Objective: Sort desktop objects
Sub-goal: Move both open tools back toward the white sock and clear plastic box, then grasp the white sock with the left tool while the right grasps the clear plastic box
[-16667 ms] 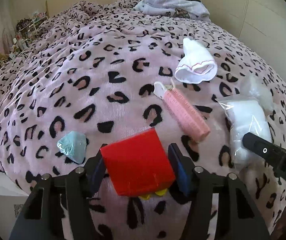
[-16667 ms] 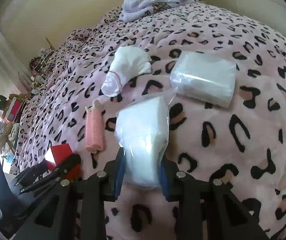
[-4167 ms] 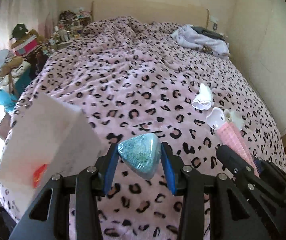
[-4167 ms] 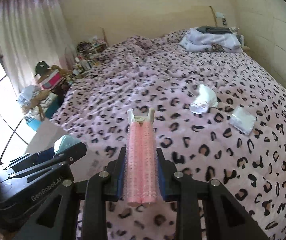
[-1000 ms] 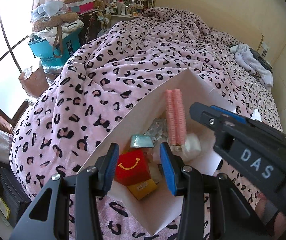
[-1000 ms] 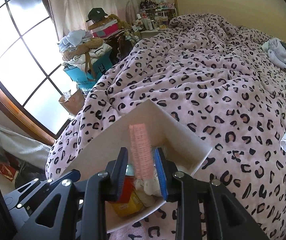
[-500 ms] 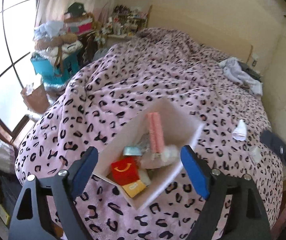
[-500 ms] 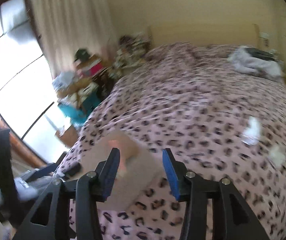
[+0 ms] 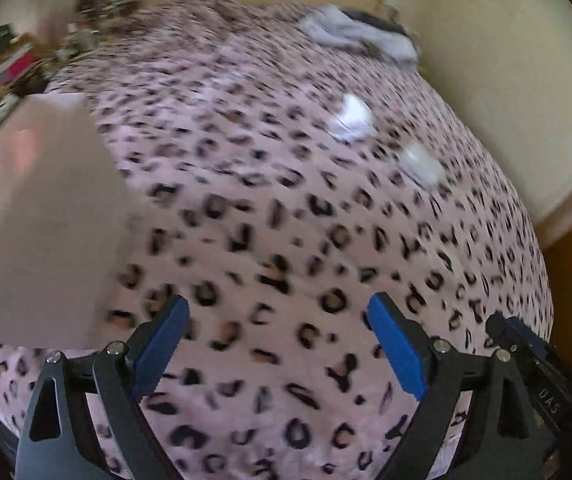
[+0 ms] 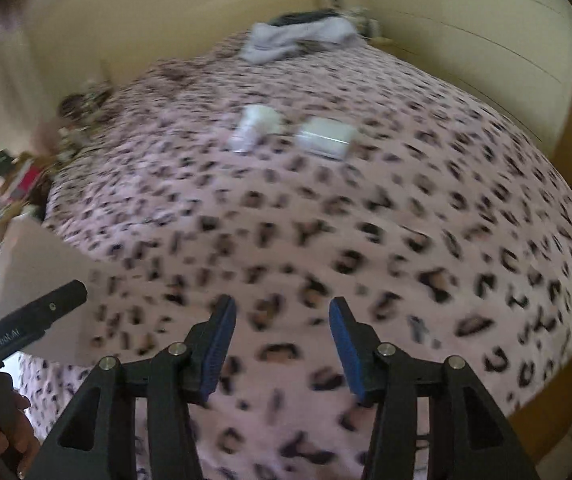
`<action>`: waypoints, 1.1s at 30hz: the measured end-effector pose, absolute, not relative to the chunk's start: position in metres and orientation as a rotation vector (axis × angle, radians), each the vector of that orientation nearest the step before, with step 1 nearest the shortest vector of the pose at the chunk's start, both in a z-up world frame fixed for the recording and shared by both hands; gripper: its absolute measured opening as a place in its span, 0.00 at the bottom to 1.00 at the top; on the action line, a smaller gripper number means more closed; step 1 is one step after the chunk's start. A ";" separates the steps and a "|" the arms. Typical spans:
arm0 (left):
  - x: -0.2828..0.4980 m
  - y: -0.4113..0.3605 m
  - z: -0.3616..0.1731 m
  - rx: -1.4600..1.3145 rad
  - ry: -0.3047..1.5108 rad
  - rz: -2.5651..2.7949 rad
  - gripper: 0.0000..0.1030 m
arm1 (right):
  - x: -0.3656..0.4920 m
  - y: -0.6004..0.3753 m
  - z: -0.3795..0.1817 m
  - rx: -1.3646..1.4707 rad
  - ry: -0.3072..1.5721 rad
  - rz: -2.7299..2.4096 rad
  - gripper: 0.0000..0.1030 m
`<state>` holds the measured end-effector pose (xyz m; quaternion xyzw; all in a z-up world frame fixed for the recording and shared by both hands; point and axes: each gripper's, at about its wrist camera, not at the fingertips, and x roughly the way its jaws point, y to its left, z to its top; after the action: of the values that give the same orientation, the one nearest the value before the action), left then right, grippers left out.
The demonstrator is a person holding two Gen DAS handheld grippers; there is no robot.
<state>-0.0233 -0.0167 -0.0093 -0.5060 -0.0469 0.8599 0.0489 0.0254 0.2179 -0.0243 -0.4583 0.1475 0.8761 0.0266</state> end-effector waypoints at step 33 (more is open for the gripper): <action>-0.324 0.116 -0.073 -1.509 0.165 2.570 1.00 | -0.208 0.320 -0.068 -1.426 0.680 2.676 0.58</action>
<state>-0.3239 0.1156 -0.0727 -0.5040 0.0552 0.8584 0.0784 -0.2080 0.3204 -0.0682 -0.4587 0.2187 0.8611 0.0169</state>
